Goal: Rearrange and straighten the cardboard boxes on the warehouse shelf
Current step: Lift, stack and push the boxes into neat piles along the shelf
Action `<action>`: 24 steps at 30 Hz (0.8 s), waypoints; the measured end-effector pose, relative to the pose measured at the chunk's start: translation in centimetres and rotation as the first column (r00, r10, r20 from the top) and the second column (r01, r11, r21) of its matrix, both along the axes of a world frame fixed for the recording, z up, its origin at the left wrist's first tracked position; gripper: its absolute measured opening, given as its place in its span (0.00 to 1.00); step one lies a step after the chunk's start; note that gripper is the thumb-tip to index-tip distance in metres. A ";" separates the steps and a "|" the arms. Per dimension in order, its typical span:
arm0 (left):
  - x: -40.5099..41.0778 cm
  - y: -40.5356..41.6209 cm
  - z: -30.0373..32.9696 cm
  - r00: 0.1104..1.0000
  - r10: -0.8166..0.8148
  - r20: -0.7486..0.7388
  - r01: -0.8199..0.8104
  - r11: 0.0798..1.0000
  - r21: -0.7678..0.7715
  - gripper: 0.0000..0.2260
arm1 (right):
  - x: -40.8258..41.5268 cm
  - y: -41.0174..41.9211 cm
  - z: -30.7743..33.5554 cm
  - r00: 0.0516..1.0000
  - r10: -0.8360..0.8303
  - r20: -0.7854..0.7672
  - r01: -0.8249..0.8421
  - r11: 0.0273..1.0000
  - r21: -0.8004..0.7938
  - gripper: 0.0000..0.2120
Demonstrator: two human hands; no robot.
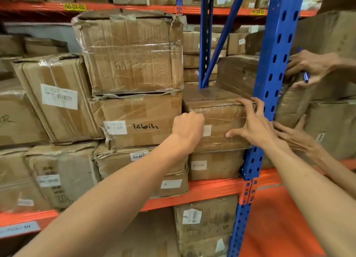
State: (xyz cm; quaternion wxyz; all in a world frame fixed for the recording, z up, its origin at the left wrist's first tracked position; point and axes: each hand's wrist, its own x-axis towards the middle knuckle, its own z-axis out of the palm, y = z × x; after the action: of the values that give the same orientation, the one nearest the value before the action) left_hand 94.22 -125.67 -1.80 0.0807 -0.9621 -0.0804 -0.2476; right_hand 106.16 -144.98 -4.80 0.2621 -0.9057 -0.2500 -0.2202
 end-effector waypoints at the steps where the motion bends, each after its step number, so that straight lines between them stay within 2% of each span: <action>1: -0.3 0.1 0.2 0.997 -0.030 0.072 0.024 0.996 0.089 0.08 | -0.1 0.1 -0.3 0.999 -0.037 0.027 0.038 0.999 -0.023 0.58; 4: 0.7 0.7 -0.6 0.975 -0.167 0.148 0.104 0.927 0.361 0.24 | -0.6 0.7 -0.6 0.981 -0.171 0.094 0.182 0.976 -0.120 0.60; 6: 1.9 1.2 -0.9 0.977 -0.157 0.146 0.077 0.892 0.446 0.31 | -0.8 1.0 -0.6 0.970 -0.202 0.138 0.225 0.958 -0.180 0.60; 14: 4.0 1.6 -2.0 0.995 -0.030 0.099 -0.034 0.812 0.583 0.24 | -0.6 4.0 0.4 0.946 -0.298 0.128 0.324 0.889 -0.323 0.57; 17: 3.1 1.8 -2.0 0.971 -0.212 0.109 0.112 0.809 0.577 0.22 | -1.5 4.1 1.2 0.933 -0.348 0.090 0.354 0.850 -0.389 0.55; 19: 1.1 2.2 -0.9 0.864 -0.477 0.164 0.340 0.791 0.508 0.20 | -2.3 4.4 2.2 0.920 -0.392 0.022 0.369 0.842 -0.395 0.47; 21: -1.5 3.7 1.4 0.644 -0.660 0.387 0.438 0.733 0.520 0.19 | -3.1 5.3 3.8 0.959 -0.268 -0.087 0.240 0.939 -0.246 0.48; 22: -3.0 4.9 3.0 0.540 -0.663 0.519 0.417 0.746 0.519 0.20 | -3.7 6.0 4.6 0.982 -0.126 -0.138 0.114 0.989 -0.090 0.51; 24: -5.8 8.2 6.5 0.406 -0.513 0.756 0.285 0.857 0.429 0.22 | -5.5 8.1 6.0 0.971 0.188 -0.147 -0.156 0.966 0.205 0.54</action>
State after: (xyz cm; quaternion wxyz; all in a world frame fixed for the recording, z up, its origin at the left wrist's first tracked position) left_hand 88.43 -117.45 4.65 0.0803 -0.6877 0.1541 -0.7049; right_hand 100.65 -136.84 1.16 0.3860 -0.8661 -0.2832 -0.1439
